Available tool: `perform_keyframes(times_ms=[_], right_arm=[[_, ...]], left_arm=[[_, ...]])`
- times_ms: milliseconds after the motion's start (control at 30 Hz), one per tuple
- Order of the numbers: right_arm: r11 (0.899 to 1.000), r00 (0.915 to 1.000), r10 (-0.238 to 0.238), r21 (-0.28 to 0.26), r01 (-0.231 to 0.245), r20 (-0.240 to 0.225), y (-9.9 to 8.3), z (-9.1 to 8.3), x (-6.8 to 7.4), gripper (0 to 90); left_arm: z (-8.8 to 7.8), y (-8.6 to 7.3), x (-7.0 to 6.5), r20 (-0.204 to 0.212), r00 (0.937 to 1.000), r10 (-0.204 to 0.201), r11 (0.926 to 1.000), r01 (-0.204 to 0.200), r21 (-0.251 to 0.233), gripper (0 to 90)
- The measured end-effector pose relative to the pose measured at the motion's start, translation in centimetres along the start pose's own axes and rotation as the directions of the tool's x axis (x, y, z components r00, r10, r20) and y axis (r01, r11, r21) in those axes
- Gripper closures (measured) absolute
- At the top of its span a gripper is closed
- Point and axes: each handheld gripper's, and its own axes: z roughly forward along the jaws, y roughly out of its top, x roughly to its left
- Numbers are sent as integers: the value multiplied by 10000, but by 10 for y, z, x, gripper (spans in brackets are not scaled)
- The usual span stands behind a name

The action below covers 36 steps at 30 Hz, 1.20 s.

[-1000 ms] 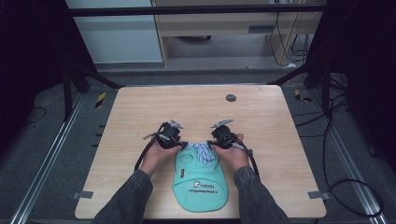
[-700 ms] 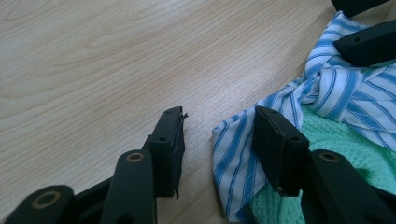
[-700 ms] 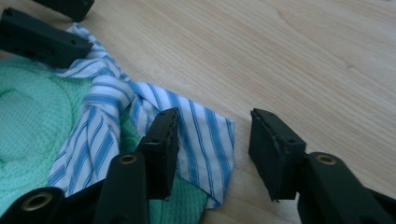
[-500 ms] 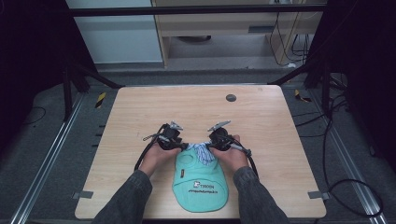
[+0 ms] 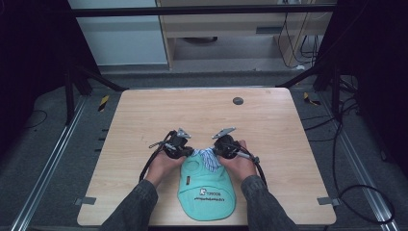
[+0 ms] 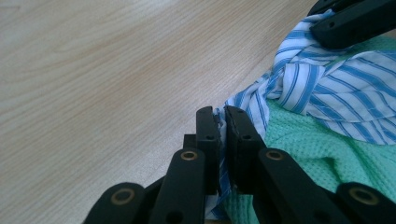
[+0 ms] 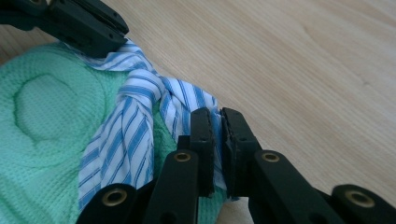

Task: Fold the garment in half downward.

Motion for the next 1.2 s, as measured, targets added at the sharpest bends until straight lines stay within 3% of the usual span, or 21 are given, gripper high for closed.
perform_keyframes(times_ms=[200, 333, 533, 900, 1100, 1200], right_arm=[[9991, 9999, -119, -399, 118, -8, 3, -14, 1, 838], [9948, 9983, -584, -832, 586, 57, 6, -29, 4, 840], [9856, 9929, -1191, -1200, 1189, 61, 12, -45, 10, 841], [9771, 9844, -1759, -1215, 1746, 6, 13, -55, 6, 843], [9773, 9840, -1779, -1163, 1769, 19, 11, -59, 1, 844], [9766, 9829, -1843, -1120, 1834, 21, 11, -61, -1, 844]], left_arm=[[-15, 8, 0, 12, 9996, 299, 9989, -299, -369, 850], [-33, 14, -1, -61, 9985, 550, 9951, -553, -822, 851], [-48, 20, -3, -154, 9955, 935, 9923, -944, -805, 853], [-52, 28, -5, 116, 9924, 1224, 9888, -1209, -876, 852], [-50, 33, -7, 276, 9914, 1281, 9873, -1248, -979, 852], [-52, 36, -8, 261, 9875, 1556, 9838, -1525, -940, 852]])
